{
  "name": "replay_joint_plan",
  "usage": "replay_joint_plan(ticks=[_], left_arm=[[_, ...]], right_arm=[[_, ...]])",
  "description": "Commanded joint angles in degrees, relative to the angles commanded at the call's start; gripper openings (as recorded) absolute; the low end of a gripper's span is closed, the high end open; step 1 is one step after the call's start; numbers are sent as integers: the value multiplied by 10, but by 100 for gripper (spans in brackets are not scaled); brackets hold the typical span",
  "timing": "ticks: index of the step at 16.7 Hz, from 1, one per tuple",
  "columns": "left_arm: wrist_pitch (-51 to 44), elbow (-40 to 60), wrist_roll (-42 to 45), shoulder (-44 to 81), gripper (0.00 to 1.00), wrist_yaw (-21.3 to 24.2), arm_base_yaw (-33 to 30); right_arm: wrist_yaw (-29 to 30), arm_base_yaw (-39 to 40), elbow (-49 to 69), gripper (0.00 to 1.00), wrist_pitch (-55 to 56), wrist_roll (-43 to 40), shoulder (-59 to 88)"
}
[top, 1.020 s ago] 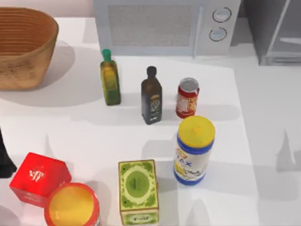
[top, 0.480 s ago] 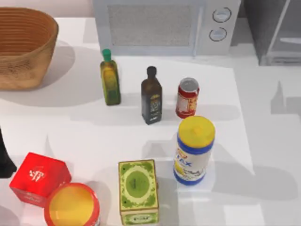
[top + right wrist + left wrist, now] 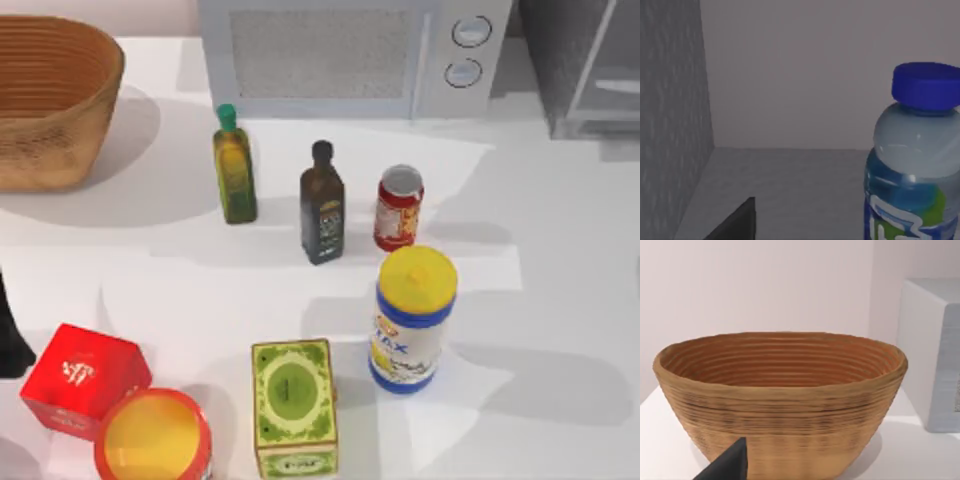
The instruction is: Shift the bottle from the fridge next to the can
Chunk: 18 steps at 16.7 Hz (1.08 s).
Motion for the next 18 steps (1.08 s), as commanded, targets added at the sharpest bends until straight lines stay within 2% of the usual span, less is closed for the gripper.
replay_joint_plan(ticks=[6,13,18], left_arm=[[0,0,0,0,100,0,0],[0,0,0,0,100,0,0],[0,0,0,0,100,0,0]], right_arm=[[-22,-25,98,100,106,-1,190],[-23,-24,105,100,113,-1,204],[-15,-19,178,100,80,-2,241]])
